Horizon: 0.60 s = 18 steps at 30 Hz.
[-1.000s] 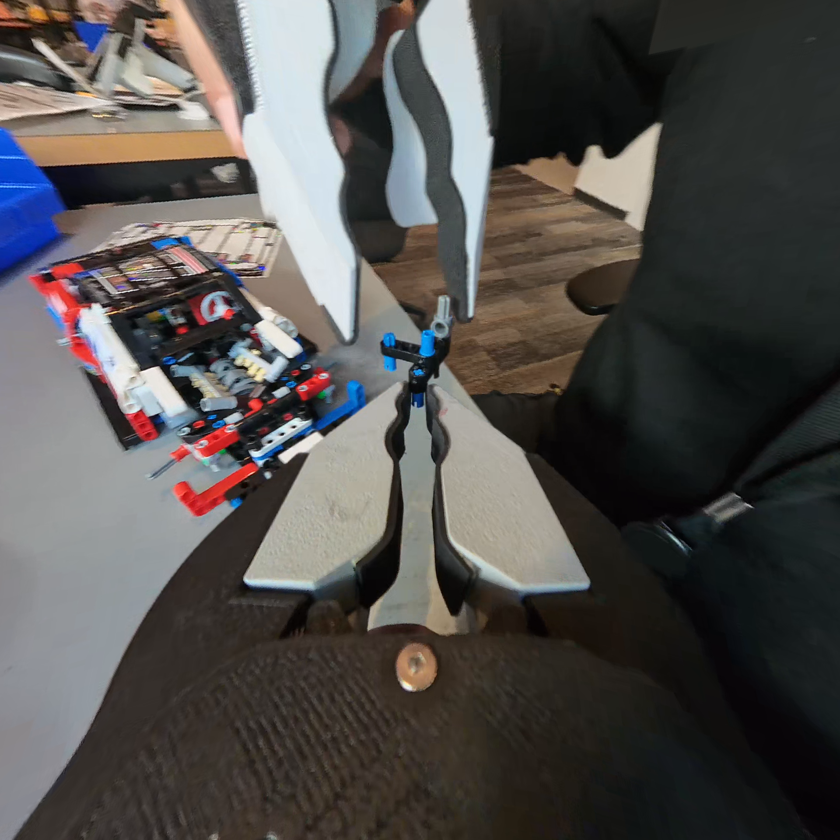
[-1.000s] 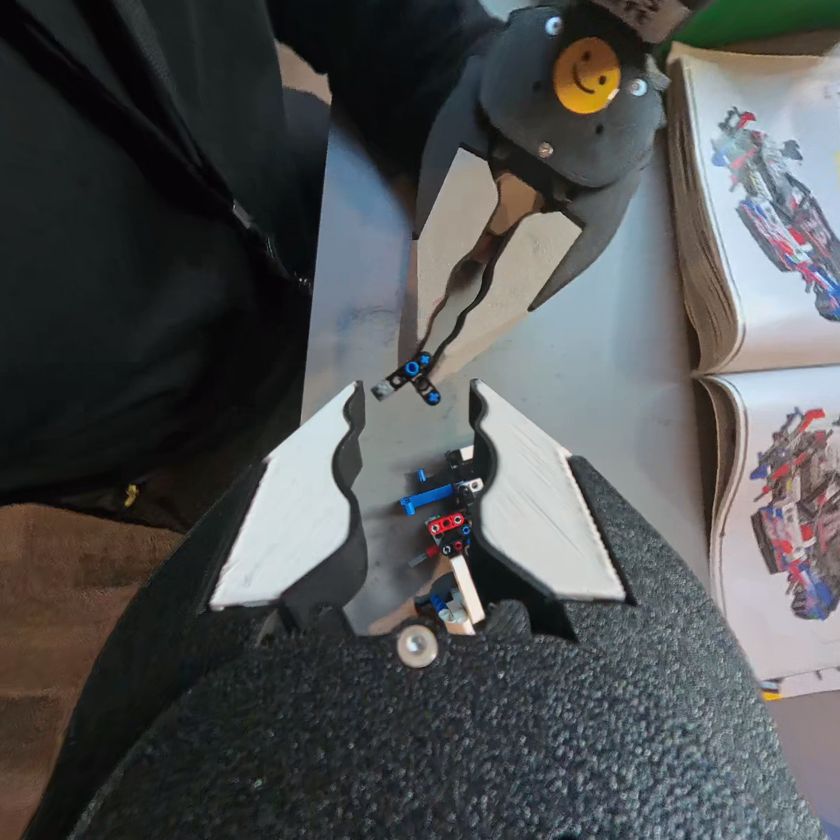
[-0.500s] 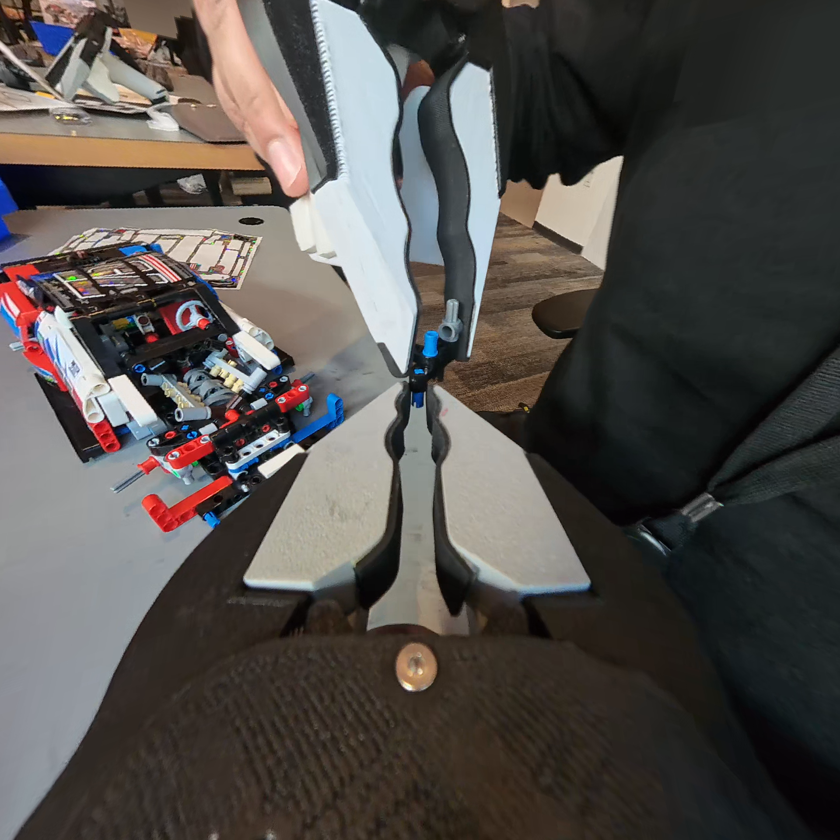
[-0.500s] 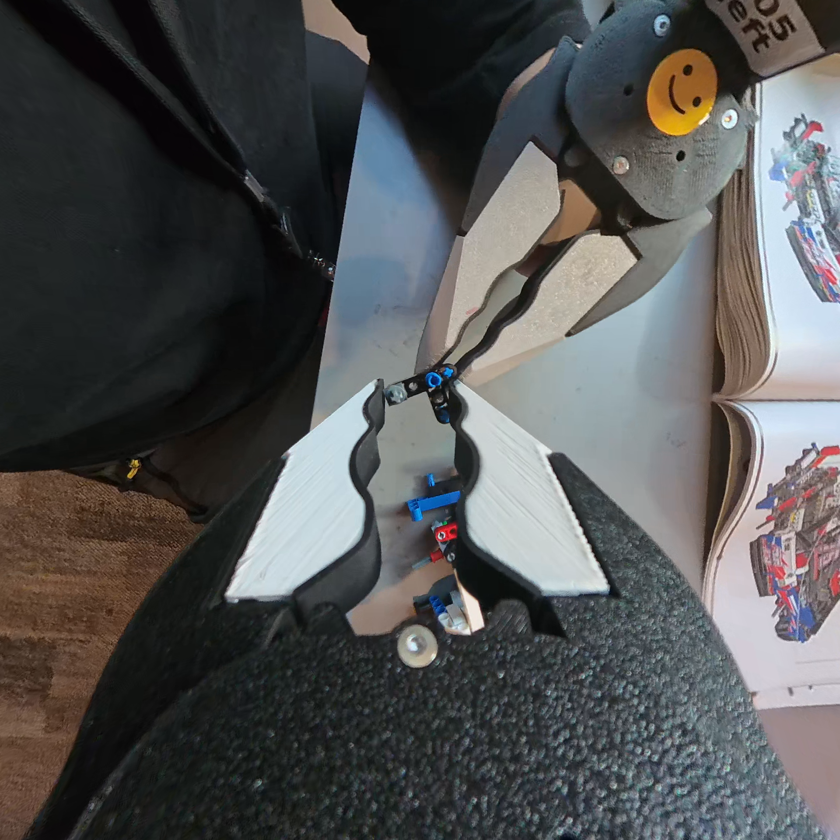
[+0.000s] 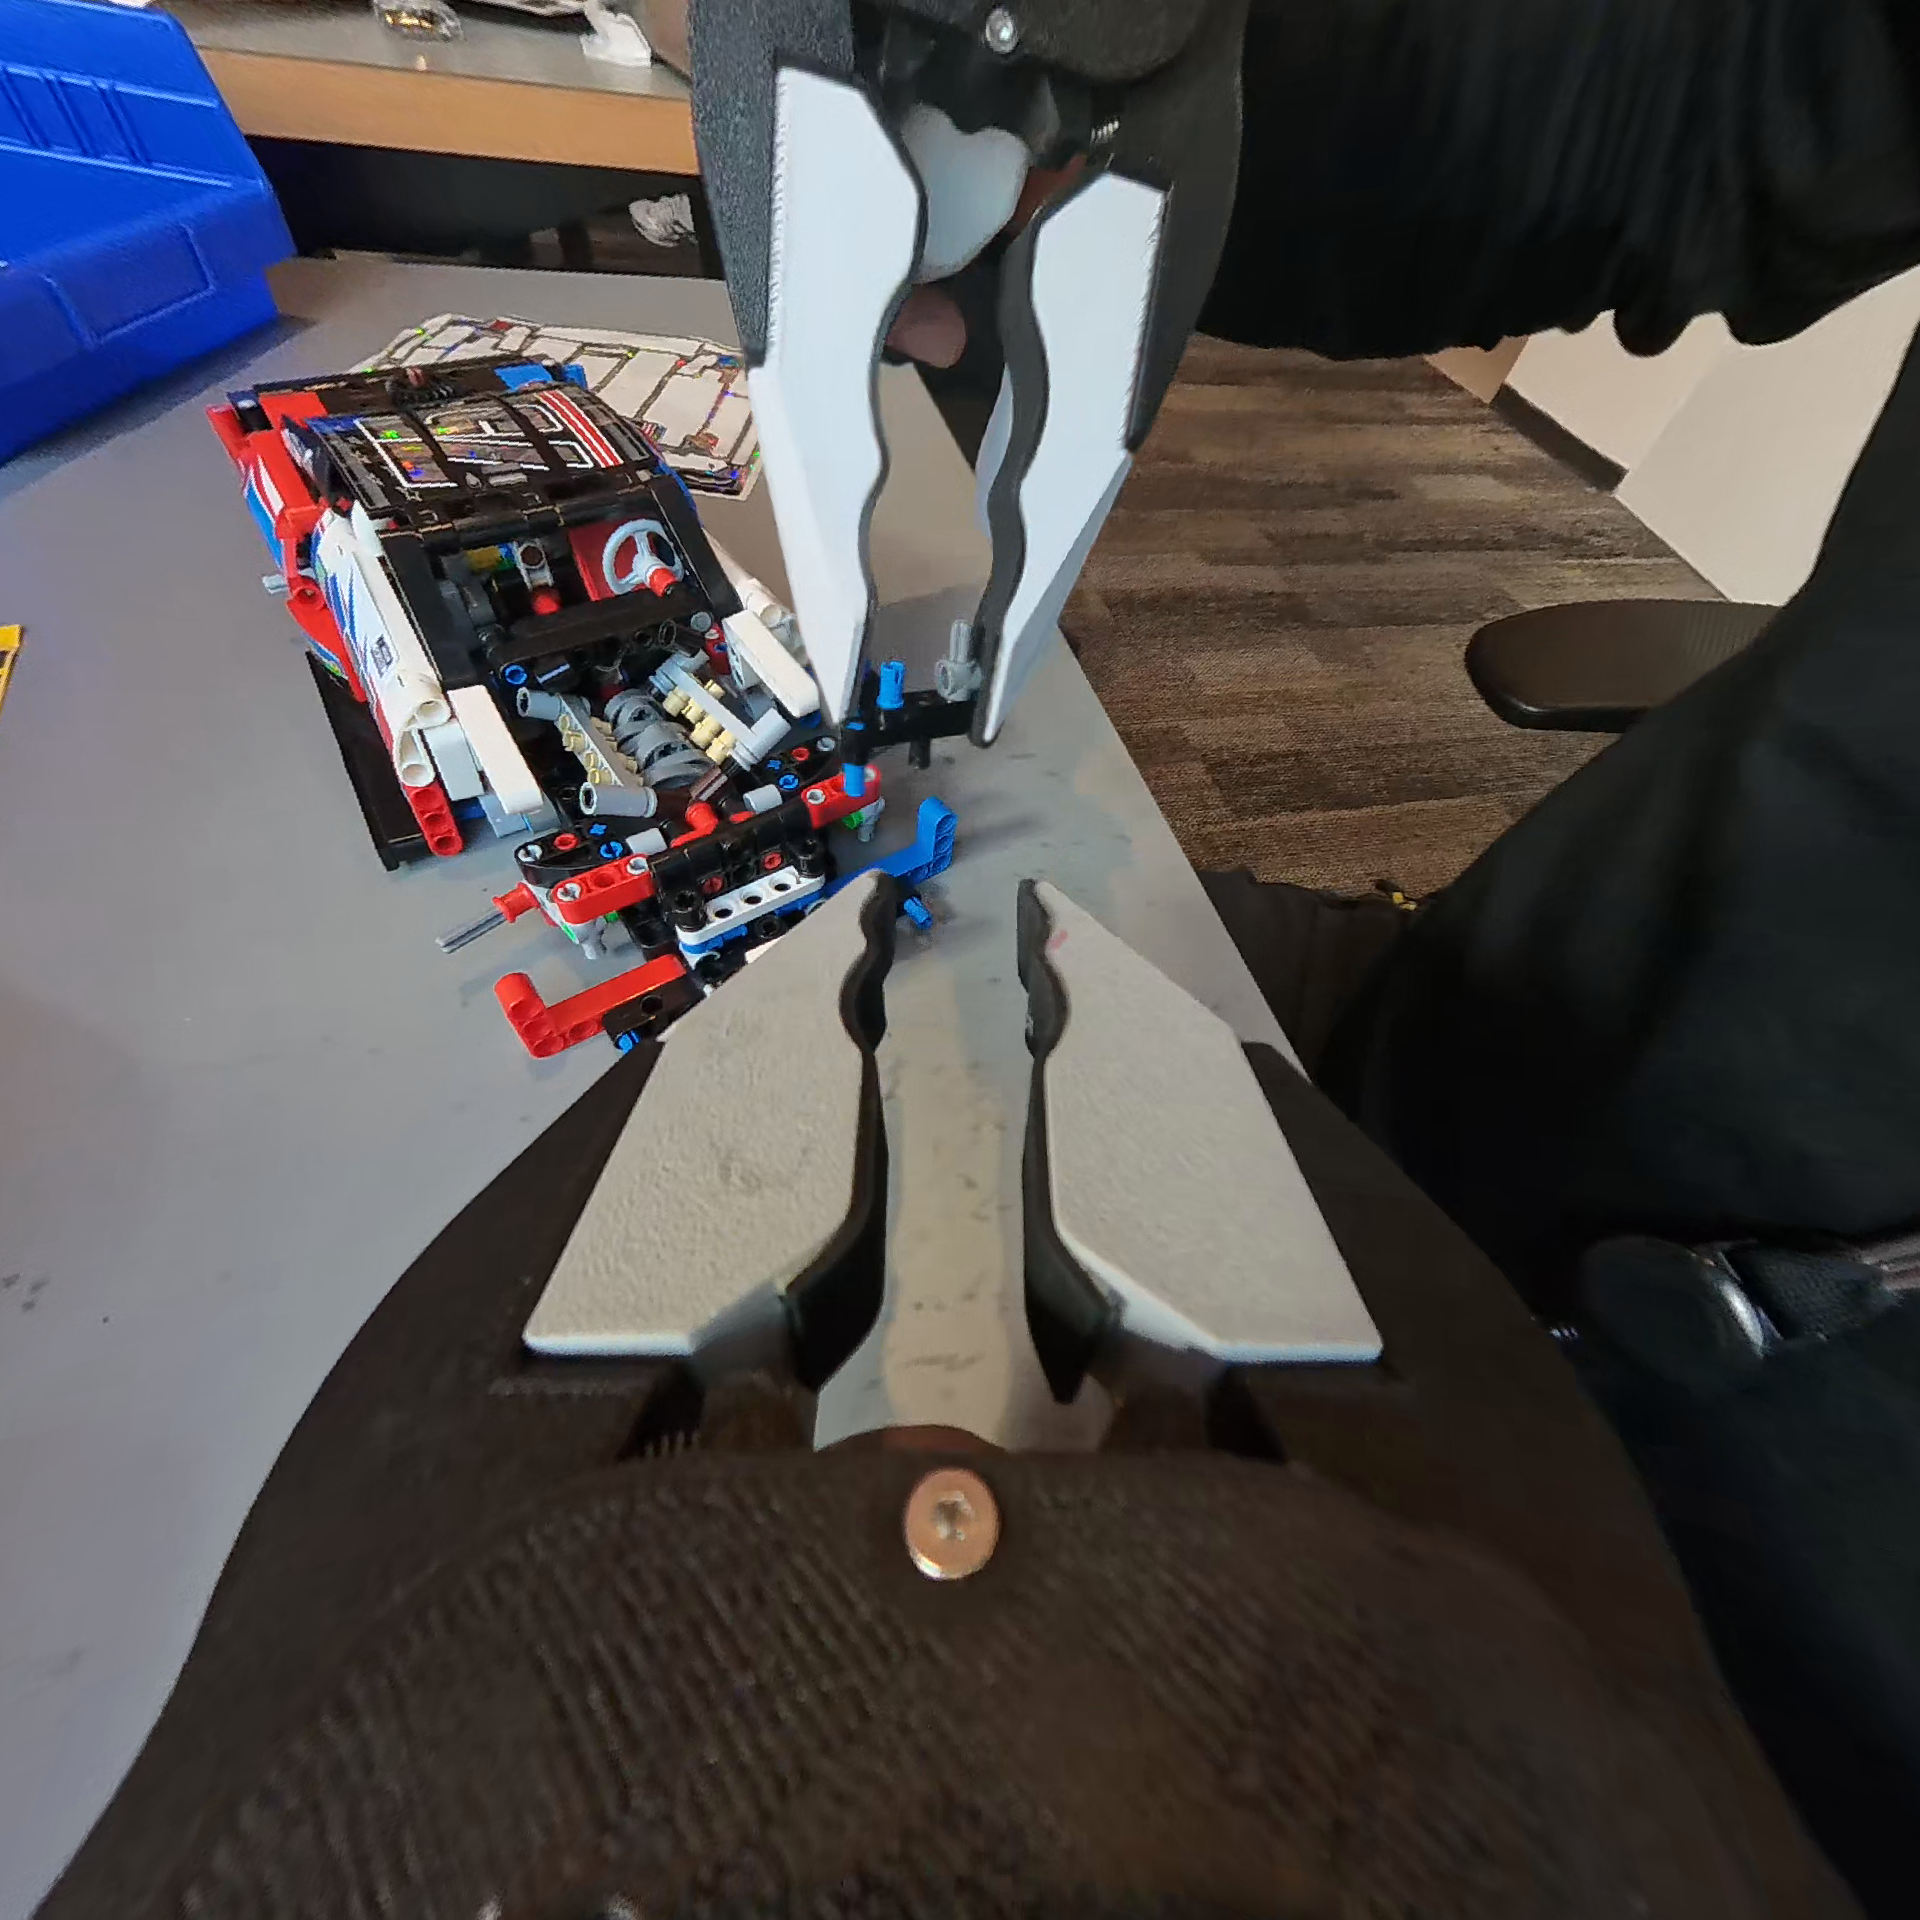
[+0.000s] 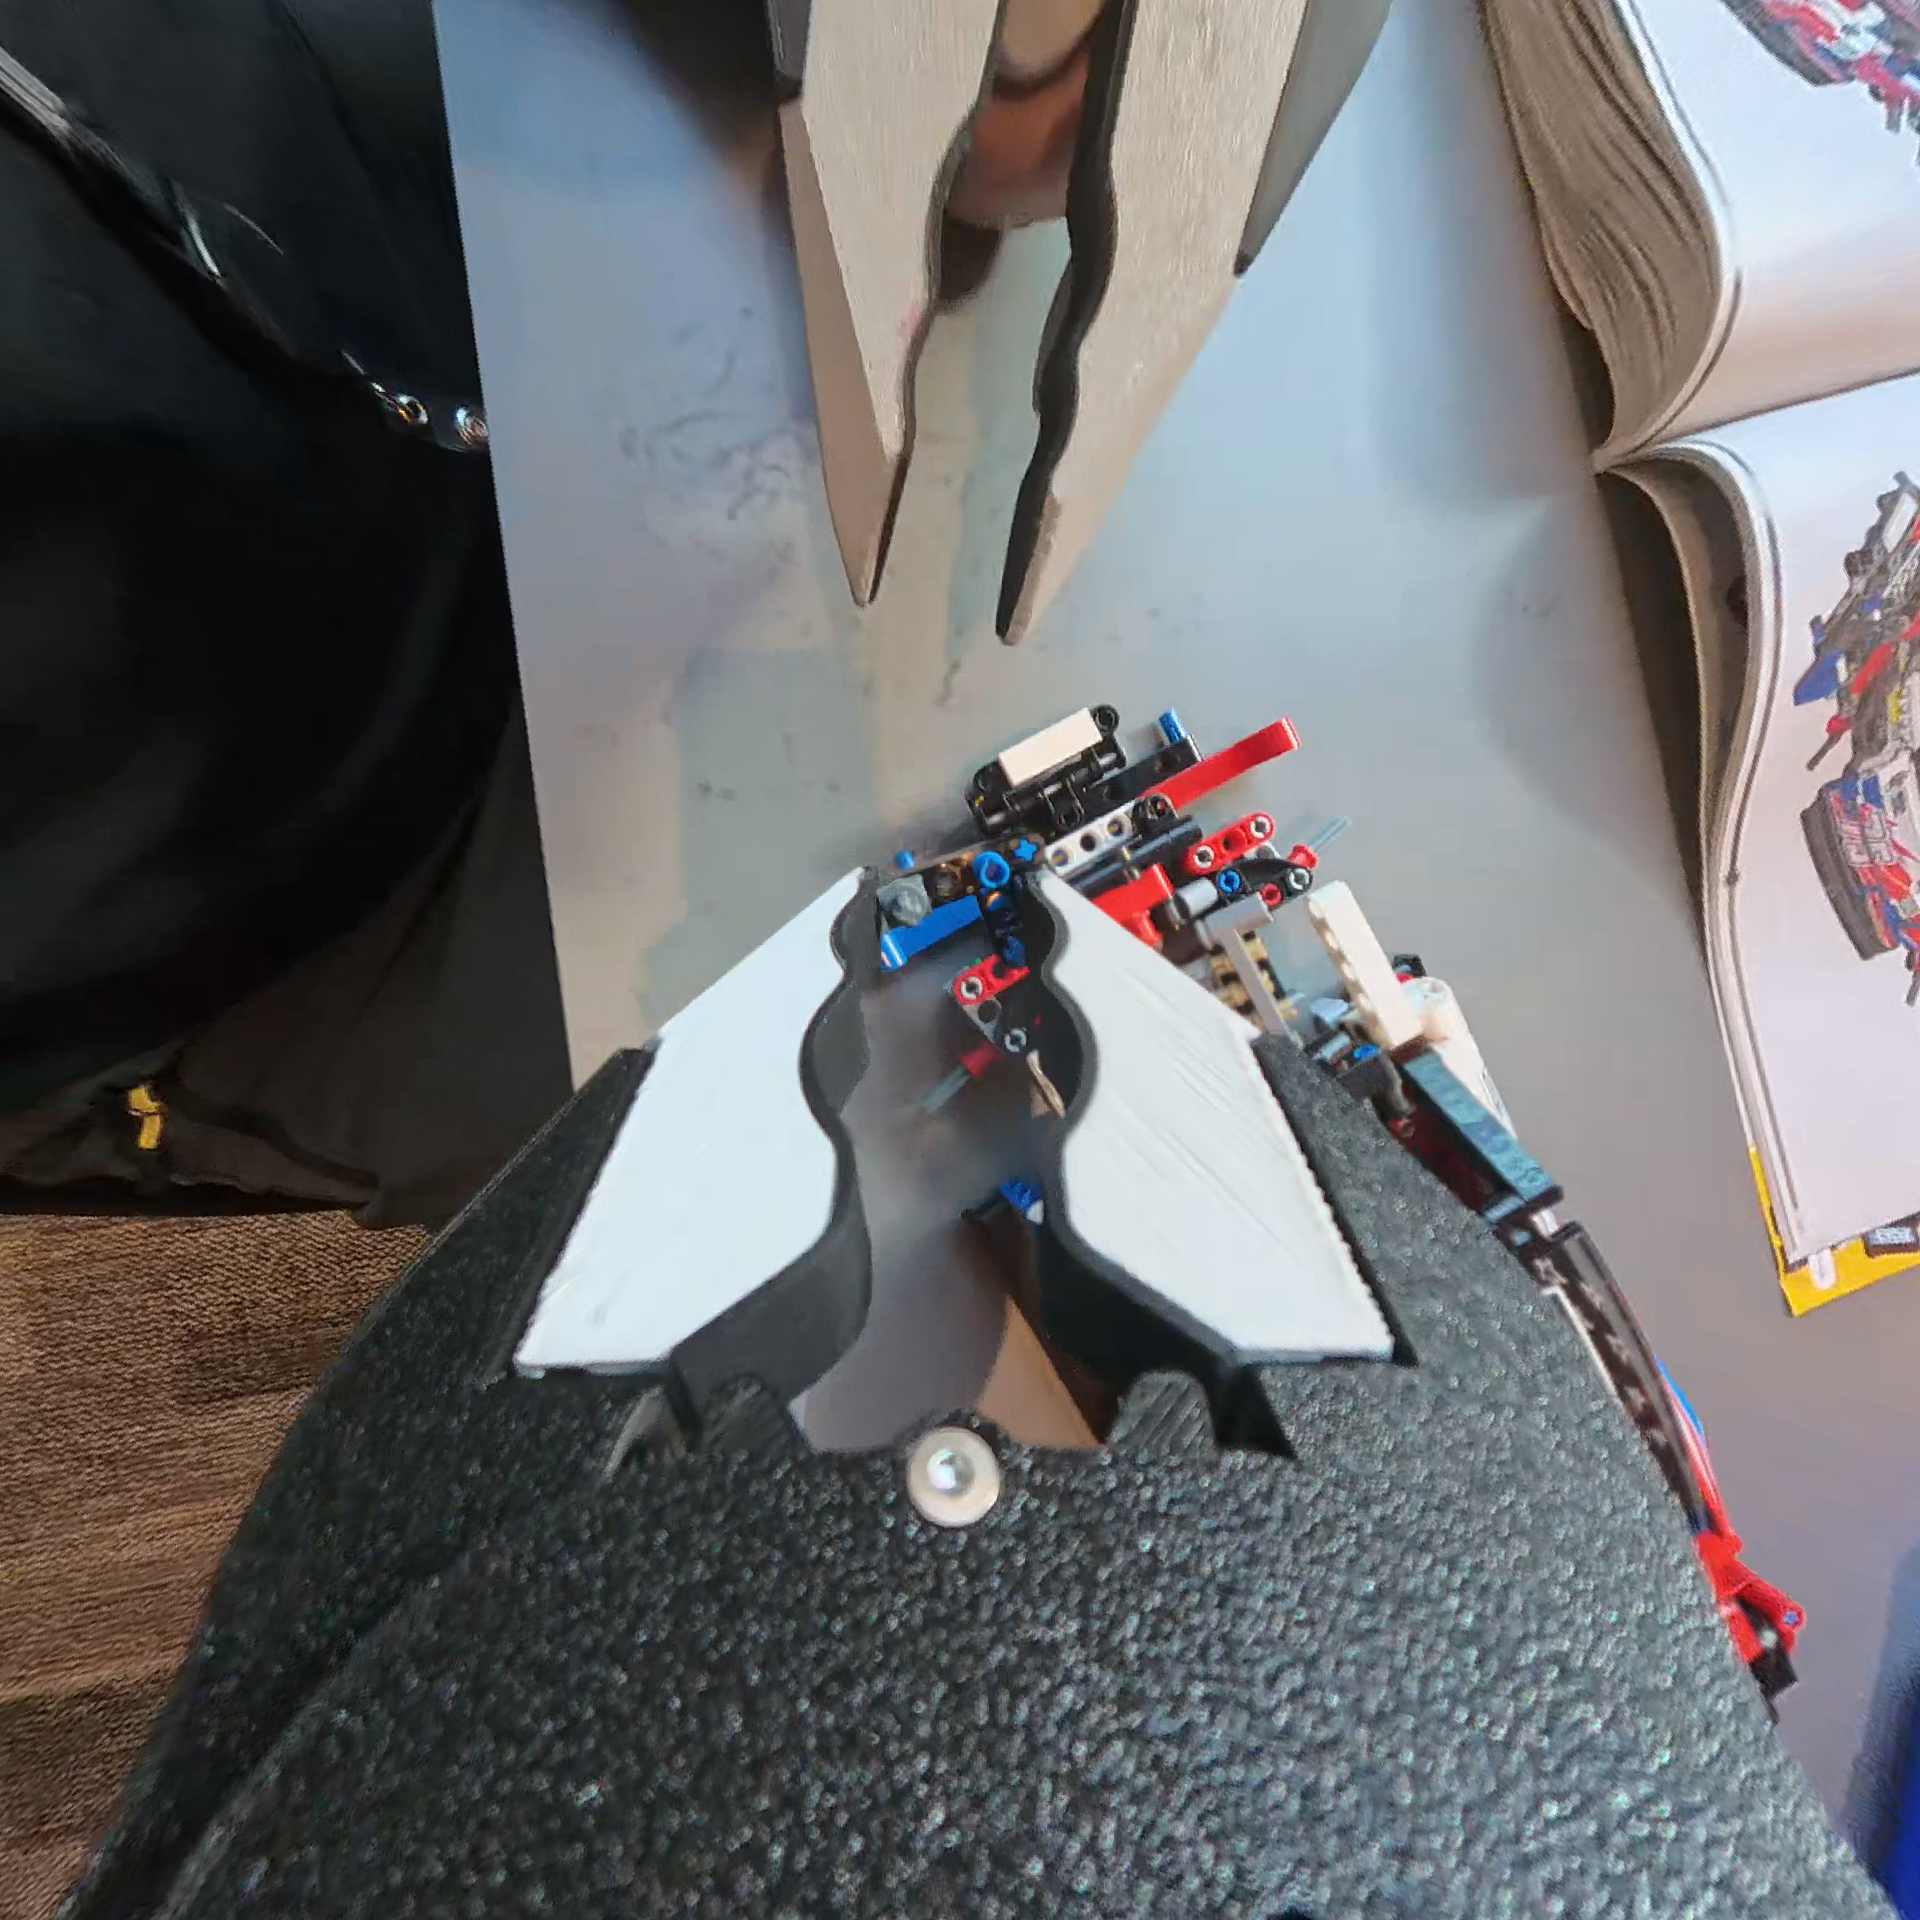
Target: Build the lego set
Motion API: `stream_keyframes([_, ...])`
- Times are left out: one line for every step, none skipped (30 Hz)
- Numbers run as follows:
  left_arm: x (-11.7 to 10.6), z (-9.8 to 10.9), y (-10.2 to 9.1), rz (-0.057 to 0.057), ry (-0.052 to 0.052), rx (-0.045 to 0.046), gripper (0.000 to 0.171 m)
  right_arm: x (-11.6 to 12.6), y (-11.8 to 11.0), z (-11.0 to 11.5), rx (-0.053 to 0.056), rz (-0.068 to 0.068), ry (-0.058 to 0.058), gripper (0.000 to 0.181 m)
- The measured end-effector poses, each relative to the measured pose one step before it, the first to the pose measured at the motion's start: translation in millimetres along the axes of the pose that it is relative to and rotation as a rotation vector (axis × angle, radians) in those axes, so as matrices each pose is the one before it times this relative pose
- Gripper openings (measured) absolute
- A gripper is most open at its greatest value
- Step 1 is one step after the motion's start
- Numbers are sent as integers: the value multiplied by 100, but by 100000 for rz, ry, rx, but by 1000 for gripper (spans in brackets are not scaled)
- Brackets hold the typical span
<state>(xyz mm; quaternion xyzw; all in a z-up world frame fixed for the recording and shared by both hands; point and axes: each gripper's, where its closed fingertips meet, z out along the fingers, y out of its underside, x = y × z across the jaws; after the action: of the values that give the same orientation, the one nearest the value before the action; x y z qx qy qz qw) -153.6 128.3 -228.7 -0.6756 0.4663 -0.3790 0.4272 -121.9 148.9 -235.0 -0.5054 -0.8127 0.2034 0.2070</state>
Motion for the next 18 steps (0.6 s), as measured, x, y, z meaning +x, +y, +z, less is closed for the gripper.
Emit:
stream_keyframes([-98, -11, 42, -72, -593, -261, 21, 140, 253, 81, 224, 300, 188, 27])
stream_keyframes([-69, -20, 44, -19, -410, -240, 21, 85, 91, 2, 911, 185, -282, 27])
stream_keyframes([-48, -29, 44, 5, -288, -204, 21, -36, -81, -38, 1533, -435, -770, 27])
stream_keyframes([-41, -13, 10, 15, -263, -51, 21, -94, -178, 14, 1479, -1044, -836, 27])
stream_keyframes([-29, -2, 9, -78, -147, 11, 21, -48, -142, 101, 678, -1500, -354, 27])
stream_keyframes([-8, 19, 16, -174, 28, -138, 20, -35, -97, 221, -72, -1869, -155, 27])
stream_keyframes([-7, 17, 22, -175, 96, -195, 20, -35, -54, 311, -443, -1836, -164, 27])
stream_keyframes([-2, 2, 18, -113, 70, -93, 20, -10, 69, 337, -1150, -1399, -193, 27])
stream_keyframes([-8, -10, 4, -49, -62, -10, 20, -44, 157, 357, -1578, -697, -618, 27])
stream_keyframes([-40, -26, 35, 83, -265, -128, 20, -31, 195, 299, -1430, -3, -676, 27])
stream_keyframes([-45, -39, 42, 148, -344, -229, 20, 24, 215, 254, -1222, 485, -500, 27])
stream_keyframes([-68, -48, 53, 69, -355, -224, 20, 59, 207, 215, -846, 654, -147, 27])
stream_keyframes([-77, -39, 52, -22, -424, -251, 20, 81, 143, 163, -552, 678, 106, 27])
stream_keyframes([-76, -16, 54, -25, -413, -349, 20, 20, 103, 129, -558, 464, 26, 27])
stream_keyframes([-81, 0, 70, -70, -440, -462, 19, -56, 104, 143, -967, -1, -110, 27])
stream_keyframes([-18, 37, 80, 12, -187, -554, 20, -57, 134, 133, -1387, -324, 5, 27])
stream_keyframes([34, 46, 65, 236, 40, -521, 20, -60, 131, 146, -1372, -273, -81, 27])
stream_keyframes([15, 49, 65, 380, -181, -520, 20, -7, 89, 125, -1093, -149, 75, 27])
